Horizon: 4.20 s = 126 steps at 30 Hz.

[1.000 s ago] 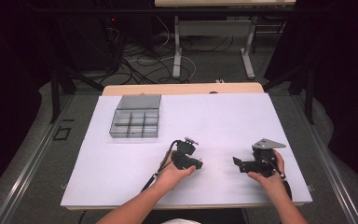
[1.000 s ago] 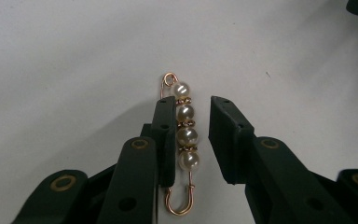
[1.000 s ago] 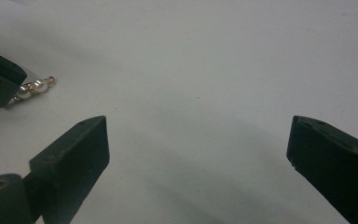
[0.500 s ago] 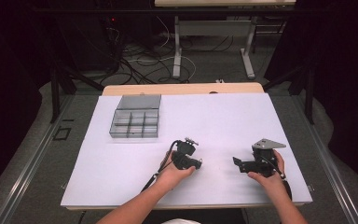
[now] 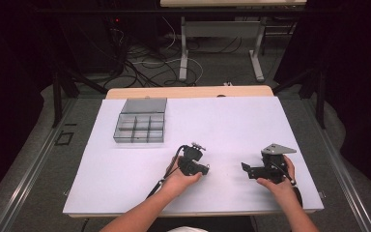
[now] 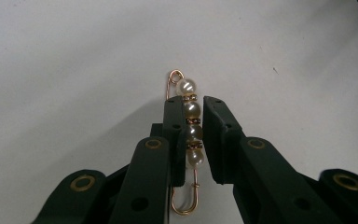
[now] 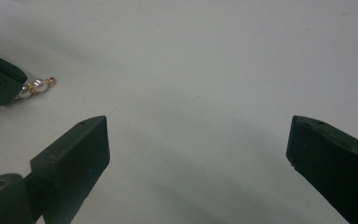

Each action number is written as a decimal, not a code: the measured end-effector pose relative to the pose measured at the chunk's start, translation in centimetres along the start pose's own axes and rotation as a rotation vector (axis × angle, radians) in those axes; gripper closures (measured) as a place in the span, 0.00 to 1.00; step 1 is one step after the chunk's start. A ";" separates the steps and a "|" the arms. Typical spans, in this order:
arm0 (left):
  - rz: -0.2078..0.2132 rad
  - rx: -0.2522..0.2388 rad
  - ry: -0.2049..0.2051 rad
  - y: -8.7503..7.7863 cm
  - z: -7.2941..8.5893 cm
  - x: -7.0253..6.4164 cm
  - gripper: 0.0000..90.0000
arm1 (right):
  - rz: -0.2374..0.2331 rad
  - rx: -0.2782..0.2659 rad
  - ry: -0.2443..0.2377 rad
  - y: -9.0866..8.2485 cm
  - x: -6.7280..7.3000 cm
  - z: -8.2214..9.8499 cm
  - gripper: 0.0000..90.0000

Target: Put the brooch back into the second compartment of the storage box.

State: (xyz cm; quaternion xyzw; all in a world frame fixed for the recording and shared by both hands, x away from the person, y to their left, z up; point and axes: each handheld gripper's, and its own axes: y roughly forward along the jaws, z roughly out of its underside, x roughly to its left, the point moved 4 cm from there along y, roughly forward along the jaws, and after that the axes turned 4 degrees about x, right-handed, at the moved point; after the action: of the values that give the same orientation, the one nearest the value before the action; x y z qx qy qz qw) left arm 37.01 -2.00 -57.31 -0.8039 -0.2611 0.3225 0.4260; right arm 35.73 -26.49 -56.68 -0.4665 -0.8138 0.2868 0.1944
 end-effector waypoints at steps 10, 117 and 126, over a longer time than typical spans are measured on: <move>0.002 -0.012 0.005 -0.5 -0.1 0.1 0.89 | 0.000 0.000 0.008 0.0 0.0 0.0 0.06; -0.219 -0.307 -0.059 -12.6 -1.8 12.4 0.89 | 0.032 -0.045 0.025 -1.3 -0.5 0.3 0.07; -0.246 -0.314 -0.079 -13.7 -1.8 13.7 0.89 | 0.038 -0.045 0.015 -1.2 -0.3 0.2 0.07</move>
State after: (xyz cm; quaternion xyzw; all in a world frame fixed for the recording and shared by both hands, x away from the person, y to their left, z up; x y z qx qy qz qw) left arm 45.36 13.48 -48.89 -0.8091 -0.4210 0.2547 0.3213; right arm 34.97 -27.31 -56.09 -0.4882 -0.8095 0.2689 0.1844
